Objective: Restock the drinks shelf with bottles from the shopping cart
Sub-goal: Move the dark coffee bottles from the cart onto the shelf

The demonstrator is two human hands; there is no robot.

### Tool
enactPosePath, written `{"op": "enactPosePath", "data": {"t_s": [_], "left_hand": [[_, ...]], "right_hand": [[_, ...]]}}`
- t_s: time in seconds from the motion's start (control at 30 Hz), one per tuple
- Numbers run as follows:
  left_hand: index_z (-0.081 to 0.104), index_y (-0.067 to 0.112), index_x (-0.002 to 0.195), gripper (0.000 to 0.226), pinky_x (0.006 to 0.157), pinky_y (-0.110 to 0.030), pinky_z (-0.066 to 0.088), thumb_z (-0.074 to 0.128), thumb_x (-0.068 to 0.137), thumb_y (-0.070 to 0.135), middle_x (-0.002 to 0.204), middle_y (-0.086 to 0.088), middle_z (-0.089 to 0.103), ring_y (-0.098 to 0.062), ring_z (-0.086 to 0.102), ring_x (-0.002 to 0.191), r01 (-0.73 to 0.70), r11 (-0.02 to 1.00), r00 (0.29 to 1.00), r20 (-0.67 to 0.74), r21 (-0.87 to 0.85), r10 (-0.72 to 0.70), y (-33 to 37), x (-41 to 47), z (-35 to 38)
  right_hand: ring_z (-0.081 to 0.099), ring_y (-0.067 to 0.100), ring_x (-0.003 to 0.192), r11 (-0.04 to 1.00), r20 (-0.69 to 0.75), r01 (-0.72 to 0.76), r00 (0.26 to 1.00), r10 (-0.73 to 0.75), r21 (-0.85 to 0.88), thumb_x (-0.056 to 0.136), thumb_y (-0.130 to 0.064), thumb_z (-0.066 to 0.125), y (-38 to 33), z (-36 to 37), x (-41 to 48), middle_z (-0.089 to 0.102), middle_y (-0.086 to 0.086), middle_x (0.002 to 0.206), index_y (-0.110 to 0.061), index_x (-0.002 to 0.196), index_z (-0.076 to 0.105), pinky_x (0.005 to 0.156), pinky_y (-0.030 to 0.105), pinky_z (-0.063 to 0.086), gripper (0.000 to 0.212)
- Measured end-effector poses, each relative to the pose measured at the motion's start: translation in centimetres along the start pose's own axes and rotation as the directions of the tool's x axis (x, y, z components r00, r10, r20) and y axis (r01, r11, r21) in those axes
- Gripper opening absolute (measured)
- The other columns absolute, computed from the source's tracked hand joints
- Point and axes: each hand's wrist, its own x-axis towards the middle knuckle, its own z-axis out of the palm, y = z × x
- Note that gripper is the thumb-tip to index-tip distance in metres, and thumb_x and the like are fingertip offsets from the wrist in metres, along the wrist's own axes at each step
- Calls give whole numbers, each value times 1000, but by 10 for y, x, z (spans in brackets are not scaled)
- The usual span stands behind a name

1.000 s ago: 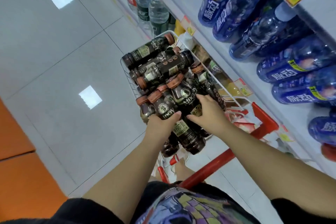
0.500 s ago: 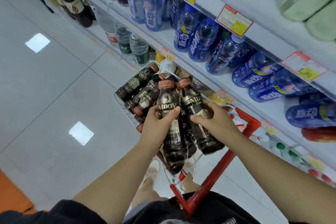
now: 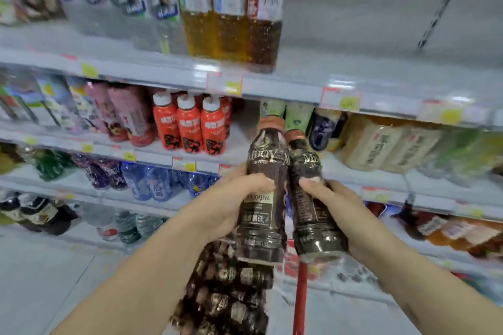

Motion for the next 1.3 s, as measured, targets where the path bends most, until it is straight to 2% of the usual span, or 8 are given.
{"op": "enactPosePath", "data": {"t_s": [0.17,0.3,0.7,0.83,0.93,1.03,1.17,1.3], "left_hand": [[56,10,110,34,71,-34,54,63,77,9,89,-10,65,-22,63,80,-169,978,963,233,122,137,78,-3,39],[58,10,107,32,77,-38,54,68,77,13,88,-11,69,-24,67,79,-207,971,960,218,124,177,116,12,73],[60,3,97,29,46,-26,52,64,82,27,65,-14,64,-23,61,46,56,985,995,92,-163,-41,151,124,180],[59,2,107,36,50,-28,52,65,80,25,69,-14,65,-25,61,51,37,971,999,25,-237,-32,156,166,209],[59,3,110,39,58,-33,51,67,80,25,73,-14,66,-26,63,55,0,964,1000,-18,-265,-5,163,199,232],[59,3,109,35,58,-33,53,67,81,24,73,-14,66,-26,63,56,-25,949,998,-57,-313,7,166,227,247],[57,3,116,43,67,-38,53,68,80,24,84,-17,66,-30,65,67,-76,936,993,-106,-344,42,166,259,257],[56,4,114,41,67,-39,54,68,80,22,88,-18,67,-31,66,68,-90,941,988,-145,-325,44,167,277,263]], "right_hand": [[62,26,53,980,4,97,995,-99,176,81,-12,60,-54,-43,-40,64,14,73,-5,95,57,51,32,54,16],[63,23,49,945,-56,248,969,-242,211,82,-9,59,-91,-73,-54,67,12,64,-3,86,61,46,28,52,8],[63,23,51,831,-326,339,923,-204,441,80,-17,66,-155,-210,40,66,13,71,0,105,58,50,30,52,31],[64,20,48,852,-429,399,872,-238,338,81,-13,67,-172,-262,85,67,12,68,0,94,60,49,25,51,19],[64,29,70,876,-465,423,839,-283,230,81,-10,67,-184,-299,123,64,14,80,-5,88,59,71,38,55,12],[63,35,92,884,-494,460,790,-364,83,79,-10,69,-195,-327,160,64,15,96,-7,105,54,90,51,50,30],[55,25,93,815,-459,573,701,-546,-93,82,2,63,-201,-349,195,55,8,104,-10,134,34,83,38,46,61],[54,22,92,746,-410,639,639,-651,-187,82,3,62,-196,-362,219,52,3,105,-14,139,30,81,33,44,67]]}}
